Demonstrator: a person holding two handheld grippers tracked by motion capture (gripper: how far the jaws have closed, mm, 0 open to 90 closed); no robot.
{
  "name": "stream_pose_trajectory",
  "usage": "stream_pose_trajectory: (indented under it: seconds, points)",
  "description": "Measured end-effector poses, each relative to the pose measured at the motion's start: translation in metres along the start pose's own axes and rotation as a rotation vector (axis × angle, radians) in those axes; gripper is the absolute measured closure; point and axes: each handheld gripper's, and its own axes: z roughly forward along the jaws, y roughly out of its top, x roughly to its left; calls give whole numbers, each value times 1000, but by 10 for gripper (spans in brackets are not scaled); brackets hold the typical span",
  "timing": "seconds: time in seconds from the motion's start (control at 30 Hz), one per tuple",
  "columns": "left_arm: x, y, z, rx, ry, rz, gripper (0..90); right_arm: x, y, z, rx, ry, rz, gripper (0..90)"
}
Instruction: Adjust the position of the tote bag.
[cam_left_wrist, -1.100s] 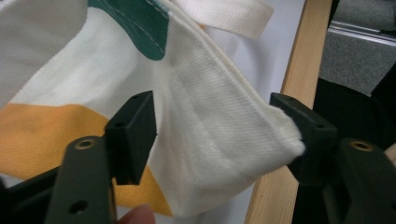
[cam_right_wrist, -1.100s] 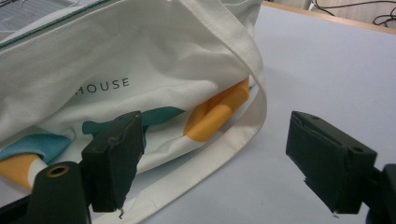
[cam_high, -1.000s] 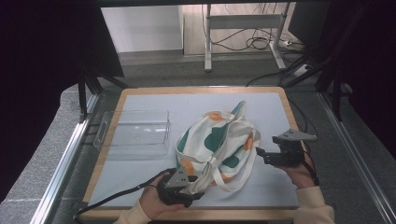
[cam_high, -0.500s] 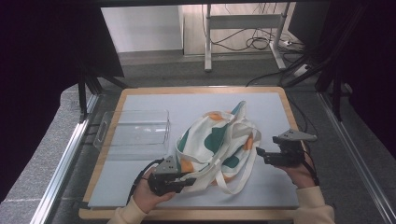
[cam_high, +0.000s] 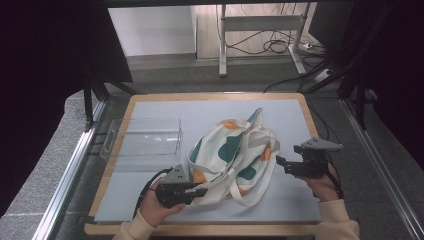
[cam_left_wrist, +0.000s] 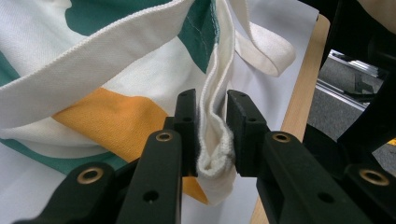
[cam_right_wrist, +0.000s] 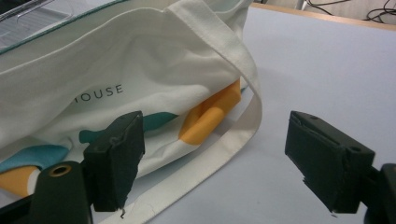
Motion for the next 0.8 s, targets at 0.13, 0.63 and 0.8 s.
stream_pose_trajectory:
  seconds: [0.13, 0.63, 0.8]
  points:
    - [0, 0, 1, 2, -2, 1, 753, 0, 1, -1, -3, -2, -4, 212]
    - [-1, 0, 1, 3, 0, 13, 754, 8, 40, 12, -17, 11, -33, 222]
    - [-2, 0, 2, 6, -1, 19, 754, 10, 66, 26, -8, 7, -34, 222]
